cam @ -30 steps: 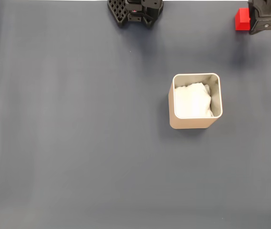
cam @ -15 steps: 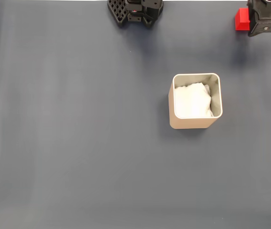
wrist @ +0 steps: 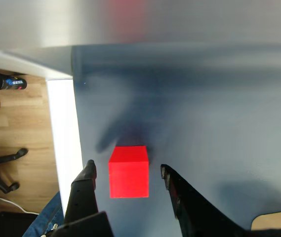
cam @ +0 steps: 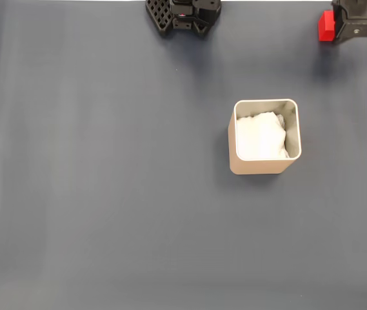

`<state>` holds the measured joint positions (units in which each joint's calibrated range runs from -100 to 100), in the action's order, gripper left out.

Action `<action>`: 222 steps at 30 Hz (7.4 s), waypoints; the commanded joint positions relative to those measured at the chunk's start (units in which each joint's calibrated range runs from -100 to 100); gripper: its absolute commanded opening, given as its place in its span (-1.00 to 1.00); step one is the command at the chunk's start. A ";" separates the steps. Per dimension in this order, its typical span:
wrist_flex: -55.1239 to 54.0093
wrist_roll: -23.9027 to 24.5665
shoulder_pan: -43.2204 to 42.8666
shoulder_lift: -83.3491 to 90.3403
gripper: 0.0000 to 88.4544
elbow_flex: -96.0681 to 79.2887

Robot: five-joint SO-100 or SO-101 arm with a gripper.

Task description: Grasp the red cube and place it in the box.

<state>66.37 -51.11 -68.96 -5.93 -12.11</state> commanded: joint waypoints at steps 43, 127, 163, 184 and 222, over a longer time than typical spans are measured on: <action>-1.58 1.76 0.20 4.85 -1.00 -3.84; 22.88 -0.98 41.80 25.88 -1.00 10.84; 18.45 -3.17 48.83 24.67 -1.00 8.28; 15.66 -0.39 49.12 27.18 -0.08 6.64; 13.69 2.15 49.47 28.47 -0.59 5.55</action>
<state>80.67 -49.55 -20.11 19.57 -7.01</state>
